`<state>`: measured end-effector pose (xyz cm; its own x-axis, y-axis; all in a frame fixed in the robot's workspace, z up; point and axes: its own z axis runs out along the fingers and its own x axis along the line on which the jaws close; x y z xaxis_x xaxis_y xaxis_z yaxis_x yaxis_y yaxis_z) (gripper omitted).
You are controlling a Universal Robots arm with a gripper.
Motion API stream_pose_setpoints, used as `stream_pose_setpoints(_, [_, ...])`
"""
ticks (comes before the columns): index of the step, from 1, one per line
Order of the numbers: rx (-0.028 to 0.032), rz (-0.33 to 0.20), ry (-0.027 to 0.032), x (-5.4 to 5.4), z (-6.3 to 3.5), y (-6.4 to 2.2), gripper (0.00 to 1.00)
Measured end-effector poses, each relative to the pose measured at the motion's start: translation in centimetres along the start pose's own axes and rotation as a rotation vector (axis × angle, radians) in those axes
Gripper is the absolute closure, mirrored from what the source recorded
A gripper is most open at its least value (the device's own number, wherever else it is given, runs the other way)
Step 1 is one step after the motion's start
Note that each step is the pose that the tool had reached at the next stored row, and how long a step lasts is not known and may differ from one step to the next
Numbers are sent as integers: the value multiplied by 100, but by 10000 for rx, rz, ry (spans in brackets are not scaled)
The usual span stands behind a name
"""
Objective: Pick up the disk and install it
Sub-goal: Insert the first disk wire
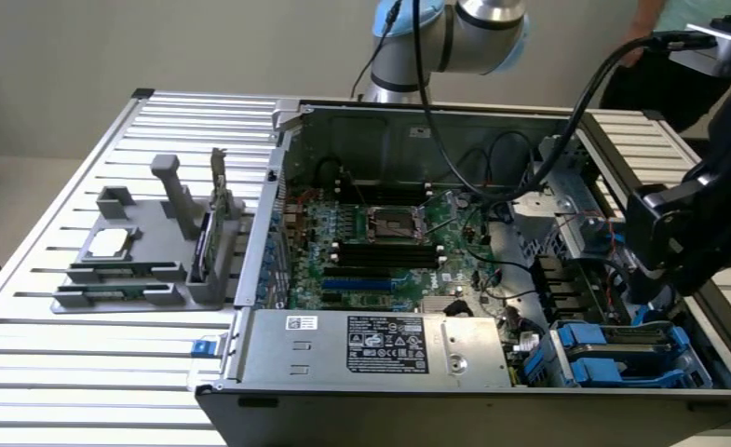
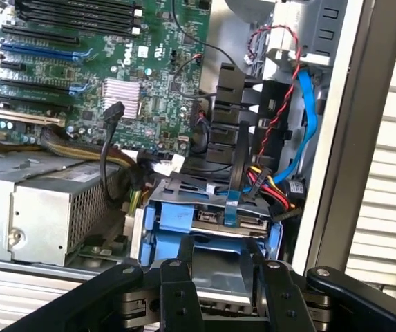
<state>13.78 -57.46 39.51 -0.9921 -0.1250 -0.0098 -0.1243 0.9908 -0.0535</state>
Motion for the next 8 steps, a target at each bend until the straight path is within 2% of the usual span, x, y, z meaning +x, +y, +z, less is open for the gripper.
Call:
stream_pose_setpoints(4, [26, 424, -131, -1, -7, 4, 59])
stream_pose_setpoints(8, [53, 796, -305, -2, -7, 12, 59])
